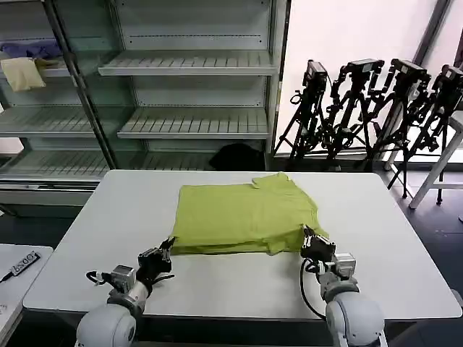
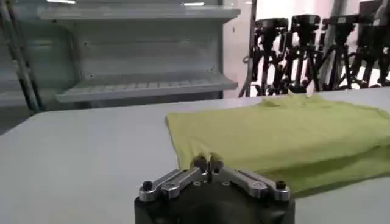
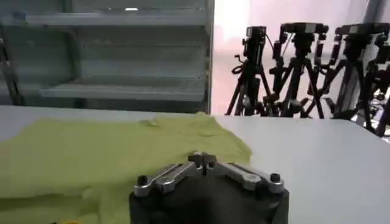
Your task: Fold and organize the clothes.
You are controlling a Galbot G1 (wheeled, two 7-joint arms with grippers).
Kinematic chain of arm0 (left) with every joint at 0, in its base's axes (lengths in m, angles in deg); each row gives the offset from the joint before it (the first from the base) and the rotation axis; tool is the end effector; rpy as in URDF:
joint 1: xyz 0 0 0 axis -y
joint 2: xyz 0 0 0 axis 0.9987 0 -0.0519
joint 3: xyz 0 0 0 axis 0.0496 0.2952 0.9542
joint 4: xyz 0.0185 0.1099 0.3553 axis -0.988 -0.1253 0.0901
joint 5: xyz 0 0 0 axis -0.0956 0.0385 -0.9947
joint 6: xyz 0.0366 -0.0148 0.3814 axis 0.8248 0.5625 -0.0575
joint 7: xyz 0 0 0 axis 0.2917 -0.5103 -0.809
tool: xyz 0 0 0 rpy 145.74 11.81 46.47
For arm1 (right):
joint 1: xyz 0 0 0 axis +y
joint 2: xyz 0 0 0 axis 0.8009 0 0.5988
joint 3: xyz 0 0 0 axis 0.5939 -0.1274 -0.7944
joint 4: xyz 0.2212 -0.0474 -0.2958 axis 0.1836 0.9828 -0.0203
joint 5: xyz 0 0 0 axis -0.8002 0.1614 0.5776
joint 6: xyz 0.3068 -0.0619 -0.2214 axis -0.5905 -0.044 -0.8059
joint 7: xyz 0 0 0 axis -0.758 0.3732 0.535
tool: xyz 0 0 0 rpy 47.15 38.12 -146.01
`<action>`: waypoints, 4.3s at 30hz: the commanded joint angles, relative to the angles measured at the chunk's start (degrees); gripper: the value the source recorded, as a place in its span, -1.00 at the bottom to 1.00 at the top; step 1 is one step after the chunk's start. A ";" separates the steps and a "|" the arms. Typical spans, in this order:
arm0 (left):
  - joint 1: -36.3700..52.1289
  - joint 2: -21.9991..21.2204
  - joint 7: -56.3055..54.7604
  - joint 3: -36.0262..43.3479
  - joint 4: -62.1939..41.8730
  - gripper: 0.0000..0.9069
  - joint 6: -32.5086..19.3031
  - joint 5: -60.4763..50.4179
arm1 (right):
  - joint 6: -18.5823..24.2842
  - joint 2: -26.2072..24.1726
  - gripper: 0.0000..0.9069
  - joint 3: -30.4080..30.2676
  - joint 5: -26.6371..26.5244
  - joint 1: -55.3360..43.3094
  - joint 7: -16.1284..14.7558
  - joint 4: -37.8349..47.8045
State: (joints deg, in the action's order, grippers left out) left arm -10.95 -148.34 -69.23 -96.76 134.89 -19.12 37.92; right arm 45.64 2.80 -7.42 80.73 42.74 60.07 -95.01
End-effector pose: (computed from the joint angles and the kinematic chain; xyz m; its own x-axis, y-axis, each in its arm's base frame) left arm 0.2875 0.0475 -0.2801 -0.9217 0.1893 0.3387 0.2083 0.9779 0.0202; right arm 0.3293 -0.0198 -0.2614 -0.9608 -0.0709 0.2679 -0.0829 0.9960 -0.0337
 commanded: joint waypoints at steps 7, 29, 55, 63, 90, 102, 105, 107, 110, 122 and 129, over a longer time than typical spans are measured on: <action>5.30 -0.44 -0.47 1.49 -4.30 -1.00 1.58 -2.90 | -0.86 0.03 -1.00 -0.52 1.58 -6.80 -0.31 6.51; 6.24 -0.88 0.37 1.80 -4.51 1.00 0.39 -5.61 | 0.02 -0.44 1.00 0.19 5.92 -7.75 -0.83 7.69; 0.16 -1.74 0.14 -0.07 -2.39 1.00 -0.83 -5.49 | 1.76 -5.81 0.44 9.84 -6.42 5.41 -3.16 3.62; 0.35 -2.13 0.12 -0.39 -3.13 1.00 -0.96 -5.46 | 2.78 -5.03 -0.07 8.18 -3.28 3.82 -3.54 7.87; -0.27 -1.82 2.14 0.30 -5.65 -0.98 -0.55 -3.63 | 2.87 -4.60 -1.00 6.51 -0.64 4.15 -3.99 4.75; -1.90 -0.97 2.81 -1.21 -3.53 -1.00 -1.76 1.65 | 0.95 -5.15 -1.00 6.85 -7.38 7.36 -3.21 -1.96; -4.35 -0.31 2.88 -2.66 0.87 -1.00 -1.71 2.01 | -1.40 -5.26 -1.00 7.35 -10.91 10.22 -2.27 -7.32; -7.02 0.22 3.40 -4.47 5.10 -1.00 -1.09 2.64 | -1.41 -5.49 -1.00 7.20 -11.34 13.68 -1.84 -10.99; -10.15 0.43 5.17 -7.74 9.64 -1.00 -0.42 2.69 | -1.46 -5.58 -1.00 6.52 -11.07 18.77 -0.60 -15.58; -18.69 3.01 6.97 -13.62 11.43 -1.00 -3.93 2.75 | -1.37 -3.76 -1.00 2.25 -9.12 30.30 5.49 -20.15; -21.15 2.51 6.60 -15.13 9.27 -1.00 -5.91 2.08 | -1.44 -3.99 -1.00 1.01 -7.52 32.86 5.39 -21.35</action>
State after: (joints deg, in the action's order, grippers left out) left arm -26.46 -145.99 -63.12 -108.38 143.44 -22.47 40.25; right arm 44.49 -1.54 -5.16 72.90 70.37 63.86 -113.19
